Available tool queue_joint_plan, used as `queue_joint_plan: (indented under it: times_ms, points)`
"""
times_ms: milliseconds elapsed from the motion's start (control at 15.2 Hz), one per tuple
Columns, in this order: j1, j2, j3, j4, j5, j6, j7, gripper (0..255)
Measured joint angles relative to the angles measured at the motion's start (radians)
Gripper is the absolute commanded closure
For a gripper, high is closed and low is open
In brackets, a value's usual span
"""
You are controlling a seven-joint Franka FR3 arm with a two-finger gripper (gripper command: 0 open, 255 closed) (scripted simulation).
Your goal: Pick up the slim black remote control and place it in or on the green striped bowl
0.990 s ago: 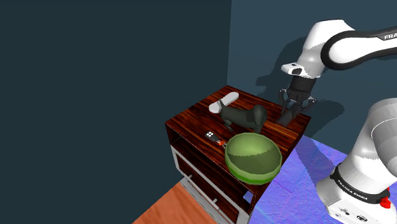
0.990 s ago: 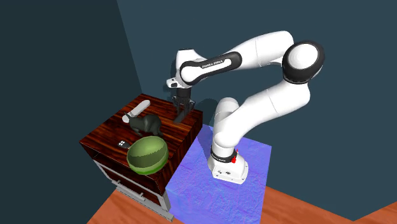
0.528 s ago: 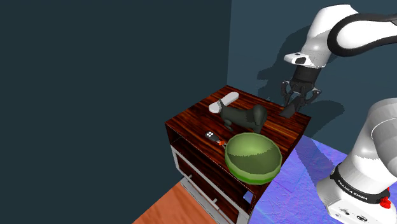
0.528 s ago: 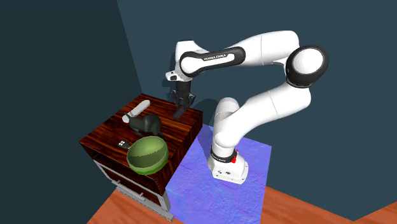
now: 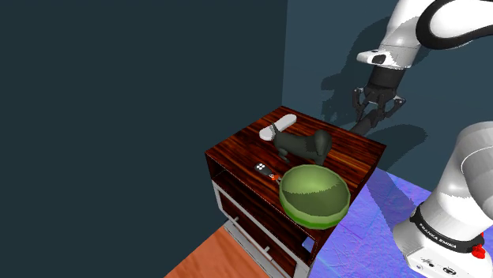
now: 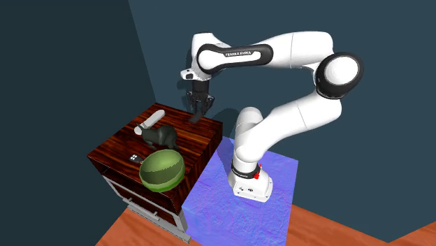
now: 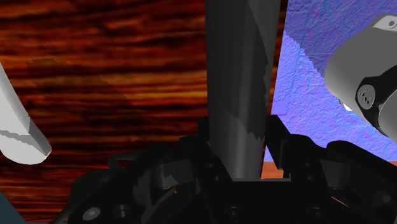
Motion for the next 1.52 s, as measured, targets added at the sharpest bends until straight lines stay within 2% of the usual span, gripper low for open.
queue_joint_plan:
  times_ms: [528,990,1254,1518]
  points:
    - [0.021,-0.008,0.054,0.079,0.045,-0.086,0.025,255]
    - [0.09,-0.036,0.211,-0.001,0.165,-0.031,0.184,255]
    - [0.15,-0.031,0.311,-0.036,0.245,0.018,0.285,255]
    - [0.222,0.032,0.398,-0.035,0.322,0.093,0.376,255]
